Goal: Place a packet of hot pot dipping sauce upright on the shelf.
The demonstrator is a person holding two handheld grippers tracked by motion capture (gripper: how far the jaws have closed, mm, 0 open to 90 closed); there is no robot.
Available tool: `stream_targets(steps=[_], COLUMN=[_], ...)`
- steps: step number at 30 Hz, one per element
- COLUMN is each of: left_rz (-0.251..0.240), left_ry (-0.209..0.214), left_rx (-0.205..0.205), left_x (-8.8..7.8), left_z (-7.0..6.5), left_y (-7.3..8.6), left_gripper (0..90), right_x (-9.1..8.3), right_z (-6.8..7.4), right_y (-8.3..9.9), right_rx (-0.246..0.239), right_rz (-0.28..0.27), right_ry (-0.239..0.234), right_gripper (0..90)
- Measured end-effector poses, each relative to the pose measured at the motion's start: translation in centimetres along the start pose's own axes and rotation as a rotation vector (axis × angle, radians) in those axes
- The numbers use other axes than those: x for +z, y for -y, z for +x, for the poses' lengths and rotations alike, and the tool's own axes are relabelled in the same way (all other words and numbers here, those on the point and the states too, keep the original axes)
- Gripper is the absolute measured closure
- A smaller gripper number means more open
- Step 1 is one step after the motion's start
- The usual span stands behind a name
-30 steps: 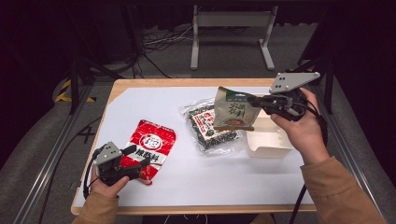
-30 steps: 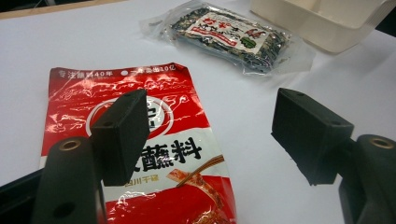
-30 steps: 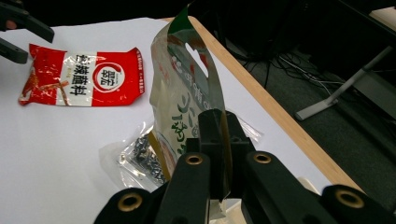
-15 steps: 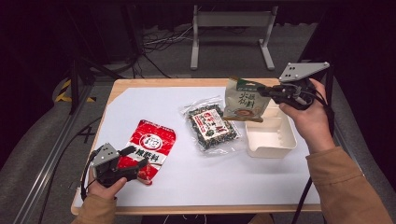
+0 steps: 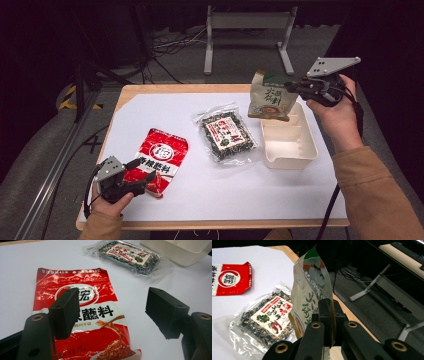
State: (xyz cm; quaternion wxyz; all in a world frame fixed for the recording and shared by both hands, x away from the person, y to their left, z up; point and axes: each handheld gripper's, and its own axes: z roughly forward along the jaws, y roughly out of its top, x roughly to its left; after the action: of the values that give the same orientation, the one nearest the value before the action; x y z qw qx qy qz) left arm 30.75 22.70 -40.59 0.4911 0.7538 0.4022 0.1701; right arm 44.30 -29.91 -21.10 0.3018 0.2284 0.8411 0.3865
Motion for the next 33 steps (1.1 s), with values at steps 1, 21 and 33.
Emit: stream_targets(steps=[1, 21, 33], left_rz=[0.0, 0.002, 0.003], left_ry=[0.0, 0.005, 0.009], left_rx=[0.0, -0.002, 0.002], left_x=[0.0, 0.2, 0.4], left_z=[0.0, 0.2, 0.2], left_y=[0.0, -0.1, -0.2], left_gripper=[27.6, 27.6, 27.6], right_x=[0.1, 1.7, 3.0], right_z=[-0.2, -3.9, -5.8], right_y=[0.0, 1.1, 2.7], right_rx=[0.0, -0.013, -0.022], right_rz=[0.0, 0.035, 0.056], right_ry=[0.002, 0.077, 0.086], right_gripper=[89.6, 89.6, 89.6])
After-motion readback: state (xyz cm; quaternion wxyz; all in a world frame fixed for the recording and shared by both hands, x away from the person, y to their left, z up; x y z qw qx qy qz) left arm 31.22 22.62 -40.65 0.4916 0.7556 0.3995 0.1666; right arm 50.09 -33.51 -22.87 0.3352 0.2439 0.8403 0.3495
